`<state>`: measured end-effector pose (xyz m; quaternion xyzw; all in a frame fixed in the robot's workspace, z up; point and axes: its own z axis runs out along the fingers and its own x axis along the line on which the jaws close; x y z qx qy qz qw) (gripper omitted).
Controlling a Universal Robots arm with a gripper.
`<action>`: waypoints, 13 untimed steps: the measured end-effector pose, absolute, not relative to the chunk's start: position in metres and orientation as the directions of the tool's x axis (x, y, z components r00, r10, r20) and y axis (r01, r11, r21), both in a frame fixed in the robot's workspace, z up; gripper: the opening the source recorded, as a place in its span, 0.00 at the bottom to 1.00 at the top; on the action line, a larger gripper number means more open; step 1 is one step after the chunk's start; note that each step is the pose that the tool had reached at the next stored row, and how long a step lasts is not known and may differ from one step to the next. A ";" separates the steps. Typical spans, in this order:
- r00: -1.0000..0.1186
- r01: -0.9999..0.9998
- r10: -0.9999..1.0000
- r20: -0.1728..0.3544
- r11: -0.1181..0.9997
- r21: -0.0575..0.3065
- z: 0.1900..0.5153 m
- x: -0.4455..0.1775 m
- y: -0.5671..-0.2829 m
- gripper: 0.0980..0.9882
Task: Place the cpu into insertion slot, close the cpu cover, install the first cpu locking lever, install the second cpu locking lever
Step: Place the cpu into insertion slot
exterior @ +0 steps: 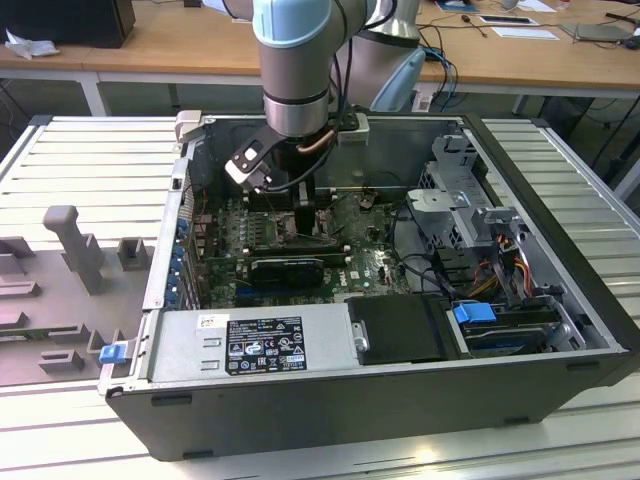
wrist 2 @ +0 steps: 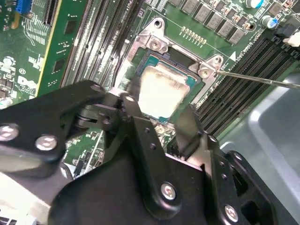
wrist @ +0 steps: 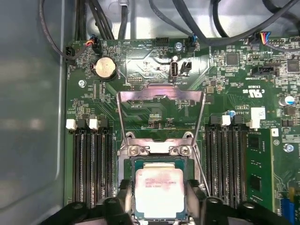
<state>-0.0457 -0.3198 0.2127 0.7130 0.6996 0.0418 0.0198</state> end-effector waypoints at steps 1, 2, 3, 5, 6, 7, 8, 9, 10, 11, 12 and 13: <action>0.017 0.996 1.000 0.025 -0.020 0.087 0.214 -0.046 -0.320 0.33; 0.017 0.996 1.000 0.020 -0.019 0.087 0.215 -0.046 -0.320 0.20; 0.018 0.996 1.000 0.018 -0.019 0.087 0.216 -0.046 -0.320 0.13; 0.018 0.996 1.000 0.017 -0.019 0.087 0.216 -0.046 -0.320 0.01; 0.017 0.996 1.000 0.016 -0.019 0.087 0.216 -0.046 -0.320 0.01; 0.017 0.996 1.000 0.015 -0.019 0.087 0.216 -0.046 -0.320 0.01; 0.017 0.996 1.000 0.015 -0.019 0.087 0.216 -0.046 -0.320 0.01; 0.018 0.996 1.000 0.015 -0.019 0.087 0.216 -0.046 -0.320 0.01; 0.018 0.996 1.000 0.015 -0.019 0.087 0.216 -0.046 -0.320 0.01; 0.018 0.996 1.000 0.015 -0.019 0.087 0.217 -0.046 -0.320 0.01; 0.017 0.996 1.000 0.015 -0.019 0.087 0.217 -0.046 -0.320 0.01; 0.018 0.996 1.000 0.015 -0.019 0.087 0.218 -0.046 -0.320 0.01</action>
